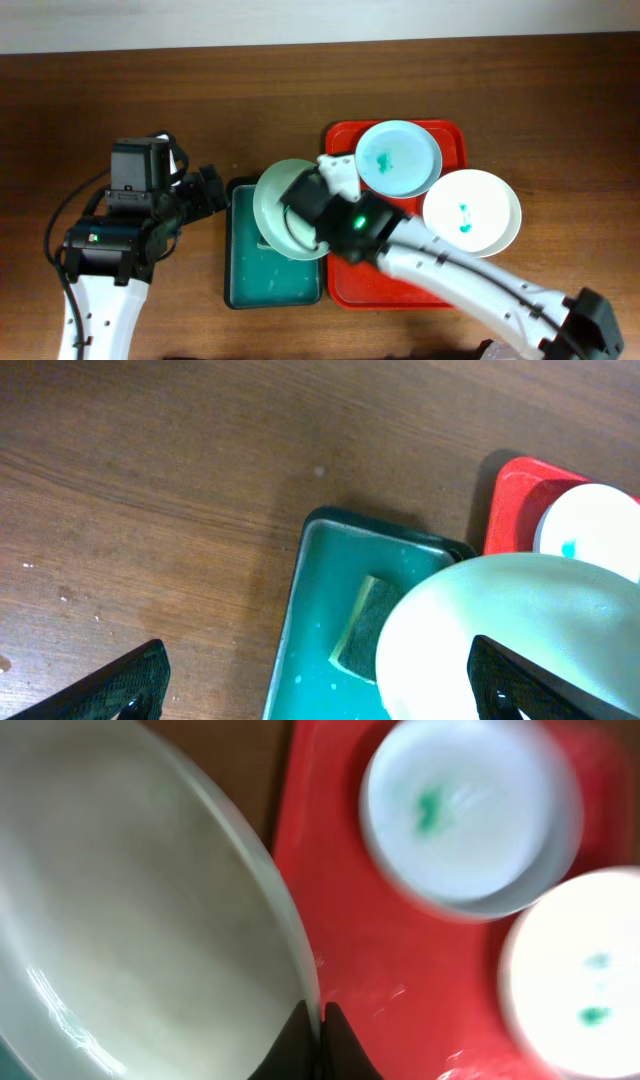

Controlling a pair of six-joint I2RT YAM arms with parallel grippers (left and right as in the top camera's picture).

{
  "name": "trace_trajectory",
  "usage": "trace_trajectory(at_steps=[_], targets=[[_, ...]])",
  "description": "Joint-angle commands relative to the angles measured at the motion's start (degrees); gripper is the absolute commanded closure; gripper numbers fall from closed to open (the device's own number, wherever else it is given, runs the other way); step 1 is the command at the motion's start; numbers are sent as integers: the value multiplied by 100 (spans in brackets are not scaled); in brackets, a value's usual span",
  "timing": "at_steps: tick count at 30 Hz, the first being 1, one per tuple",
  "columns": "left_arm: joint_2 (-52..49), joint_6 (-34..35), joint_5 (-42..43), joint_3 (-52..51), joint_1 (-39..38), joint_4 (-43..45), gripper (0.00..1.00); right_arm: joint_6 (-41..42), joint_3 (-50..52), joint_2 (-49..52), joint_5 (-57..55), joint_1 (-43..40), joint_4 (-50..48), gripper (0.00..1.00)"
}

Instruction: Clean dirty plates on tray and stack at the side

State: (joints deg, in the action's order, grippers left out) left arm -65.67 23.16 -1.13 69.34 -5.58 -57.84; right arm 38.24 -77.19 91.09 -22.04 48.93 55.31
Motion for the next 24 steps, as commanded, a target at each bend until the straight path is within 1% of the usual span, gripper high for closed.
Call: trace_trajectory(at_steps=[1,3,4,5,7,8,10,12,13,15,17,20,23,24], targets=[[37,-94,-63,94,24,-15,6,-925,-291,-520,2793,-1266,35,96],[37,-94,-63,94,24,-15,6,-1185,-343,-977,3764,-2415,72,96],[37,-94,-63,94,24,-15,5,-1215,-343,-1222,3998,-3056,125,96],[37,-94,-63,94,24,-15,5,-1213,-343,-1512,4019,-3936,304,96],[37,-94,-61,94,24,-28,5,-1211,-341,-1749,3727,-5482,769,96],[37,-94,-63,94,24,-28,4,-1211,-339,-1746,3515,-6052,942,96],[37,-94,-61,94,24,-28,4,-1211,-337,-1510,2828,-7630,1185,96],[37,-94,-63,94,24,-28,4,-1209,-334,-1248,2632,-8424,1198,96],[37,-94,-61,94,24,-35,4,-1209,-334,-946,2441,-9036,1196,96],[37,-94,-61,94,24,-57,4,-1209,-328,-428,2118,-9606,1200,96],[37,-94,-61,94,24,-63,4,-1207,-313,192,2061,-9862,1182,96],[37,-94,-61,94,24,-87,4,-1209,-306,1082,2009,-9853,1185,96],[37,-94,-61,94,24,-96,4,-1274,-153,1397,1915,-9525,964,95],[37,-94,-61,94,24,-98,4,-1276,-92,1397,1917,-9407,883,80]])
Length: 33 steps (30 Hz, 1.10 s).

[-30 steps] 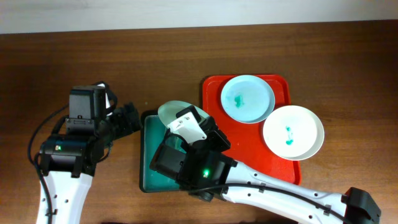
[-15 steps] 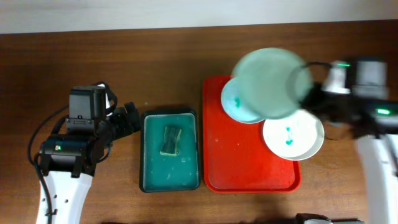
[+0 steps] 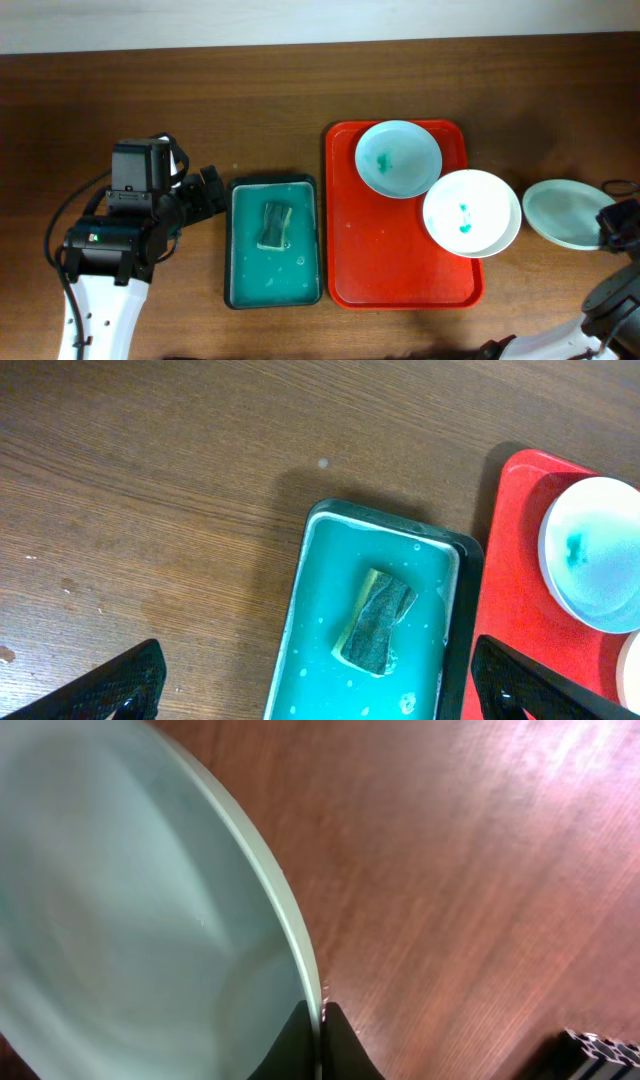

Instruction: Clean dirty plates on tray and stack at the side

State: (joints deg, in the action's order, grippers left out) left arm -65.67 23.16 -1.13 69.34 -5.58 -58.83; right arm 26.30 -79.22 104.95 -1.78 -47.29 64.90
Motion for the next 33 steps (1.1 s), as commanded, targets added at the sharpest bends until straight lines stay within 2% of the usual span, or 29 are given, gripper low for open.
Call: trace_trajectory(at_steps=[1,5,7,10,12,14,16,20,22,24,25,26,27,30,33], targets=[[37,-94,-61,94,24,-22,4,-197,116,4,-101,334,-74,67],[39,-94,-59,94,24,-44,4,-868,116,-682,378,695,-22,62],[37,-94,-59,94,24,-42,1,-1871,116,-1355,1641,1010,-39,61],[37,-94,-57,94,24,-42,0,-2608,151,-1547,1744,1631,-44,53],[37,-94,-59,94,24,-39,0,-2588,459,-1370,1722,1998,-398,52],[37,-94,-59,94,24,-46,0,-2441,890,-1099,1228,2201,-975,50],[37,-94,-11,94,24,-44,0,-2133,1047,-793,1123,2216,-1392,50],[37,-92,-13,94,24,-44,0,-2133,1069,-433,798,2216,-1648,50],[37,-92,-17,94,24,-37,0,-2138,1207,-275,1233,2227,-1720,56],[37,-92,-15,94,24,-39,0,-2133,1432,-229,1158,2225,-1853,60],[37,-94,-15,94,24,-44,0,-2111,1554,-229,1145,2214,-1950,67],[39,-94,-15,94,24,-44,0,-1838,1628,-229,1121,2203,-1939,92],[39,-94,-15,94,24,-44,0,-1738,1580,-280,1161,2203,-1740,96],[39,-94,-15,94,24,-44,0,-1742,1239,-693,1167,2216,-1008,96],[39,-94,-13,94,24,-44,0,-1744,1040,-1646,1475,2234,-173,96]])
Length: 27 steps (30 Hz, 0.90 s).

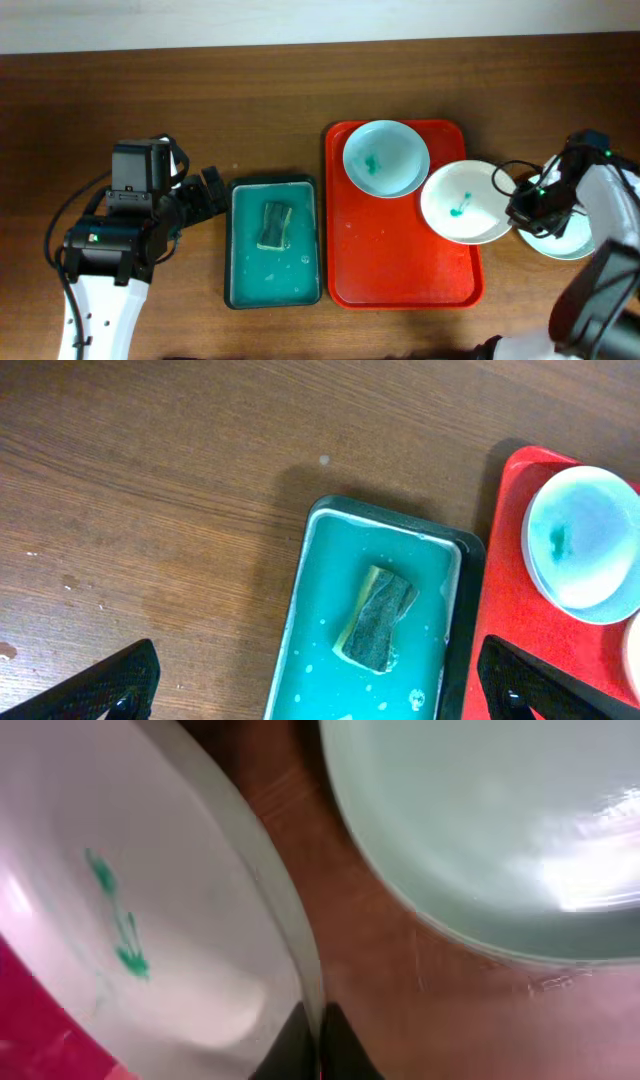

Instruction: Clean dirty plates on tray and stack at the side

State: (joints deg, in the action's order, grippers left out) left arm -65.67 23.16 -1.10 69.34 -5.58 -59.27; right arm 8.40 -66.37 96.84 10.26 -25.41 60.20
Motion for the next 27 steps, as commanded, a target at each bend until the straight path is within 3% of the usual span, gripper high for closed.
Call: trace_trajectory(at_steps=[1,5,8,11,13,14,17,21,24,25,27], targets=[[37,-94,-2,94,22,2,0,46,-243,-1276,326,195,599,96],[-22,-232,107,94,-205,4,0,175,369,-1770,321,1552,876,96],[-284,-688,304,94,-713,-17,1,1287,1904,-1727,254,2898,-656,95],[-634,-699,299,94,-1145,-153,2,1620,2511,-1674,144,3263,-1565,96],[-918,-699,284,94,-1307,-199,4,1626,2485,-1676,-50,3204,-1541,90],[-1117,-697,284,94,-1366,-190,5,1458,2345,-1676,-101,3121,-1364,71],[-1766,-699,280,94,-1596,-98,13,579,1338,-1803,-389,3018,-496,71],[-2688,-699,278,94,-1764,157,23,382,39,-2057,-385,3021,428,71],[-3473,-699,282,94,-1764,398,30,385,-33,-2197,-321,3021,542,71],[-3679,-699,284,94,-1768,442,38,387,-33,-2184,-321,3021,562,71],[-3995,-699,282,94,-1768,457,45,387,-28,-2184,-321,3025,570,71]])
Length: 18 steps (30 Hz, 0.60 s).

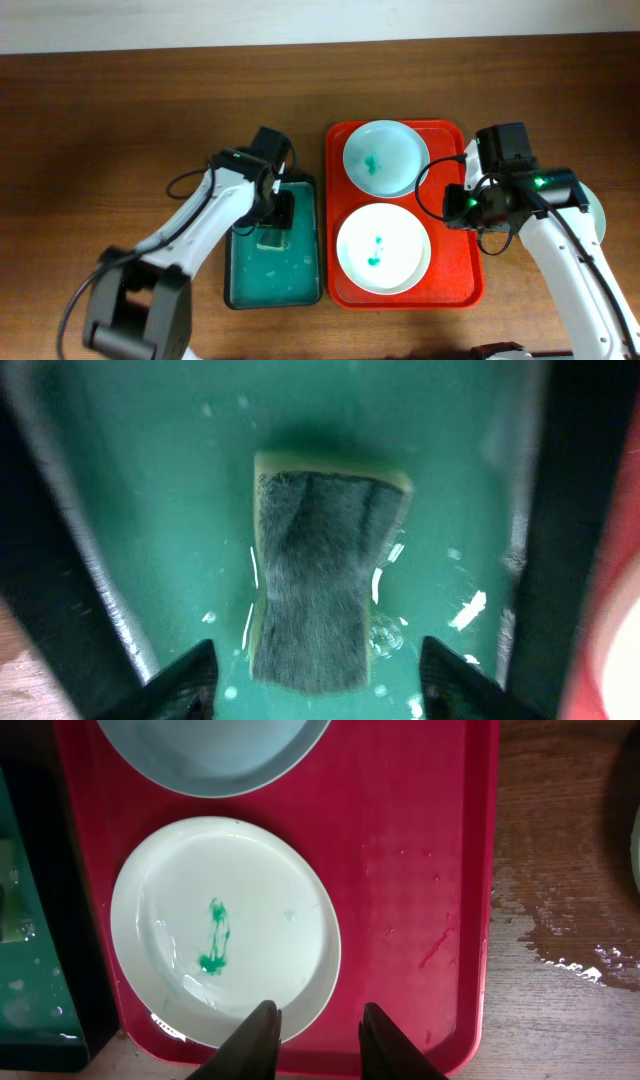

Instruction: Clean dirty plates on tray and stack at the side

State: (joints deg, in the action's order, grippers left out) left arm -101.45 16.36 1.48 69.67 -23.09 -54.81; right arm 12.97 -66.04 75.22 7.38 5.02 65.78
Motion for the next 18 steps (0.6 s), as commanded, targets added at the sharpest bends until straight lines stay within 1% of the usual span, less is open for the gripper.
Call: trace_trajectory(at_steps=[1,2,3,4,5,7,8,9,10,11,12,13,15,18], targets=[[-595,-20,24,61,-17,20,47,-70,-61,-22,-33,-17,11,71],[-752,-20,24,61,-17,87,49,-70,-61,-22,-33,-17,7,71],[-922,-20,24,61,-17,278,63,-70,-61,-22,-33,-17,4,71],[-1014,-20,26,61,-17,452,91,-72,-61,-22,-35,-17,9,71],[-1016,-17,26,61,-15,474,100,-72,-61,-22,-33,-17,13,71],[-964,-17,28,168,-15,321,100,-72,-61,-22,-35,-17,59,71],[-914,-17,28,363,-15,24,97,-74,-61,-22,-37,-17,68,71],[-874,-17,24,542,-15,-203,76,-72,-61,-22,-37,-17,68,71],[-846,-17,20,708,-11,-376,58,-72,-61,-22,-37,-17,66,71],[-839,-20,17,870,-11,-452,46,-72,-61,-22,-37,-17,66,71],[-839,-20,20,940,-11,-435,39,-72,-61,-22,-37,-17,66,71],[-841,-20,15,940,-11,-286,35,-72,-61,-22,-37,-17,68,71],[-846,-20,-164,769,-17,20,38,-72,-61,-22,-35,-17,68,71],[-846,-20,-192,153,-15,636,55,-72,-61,-22,-37,-17,68,70]])
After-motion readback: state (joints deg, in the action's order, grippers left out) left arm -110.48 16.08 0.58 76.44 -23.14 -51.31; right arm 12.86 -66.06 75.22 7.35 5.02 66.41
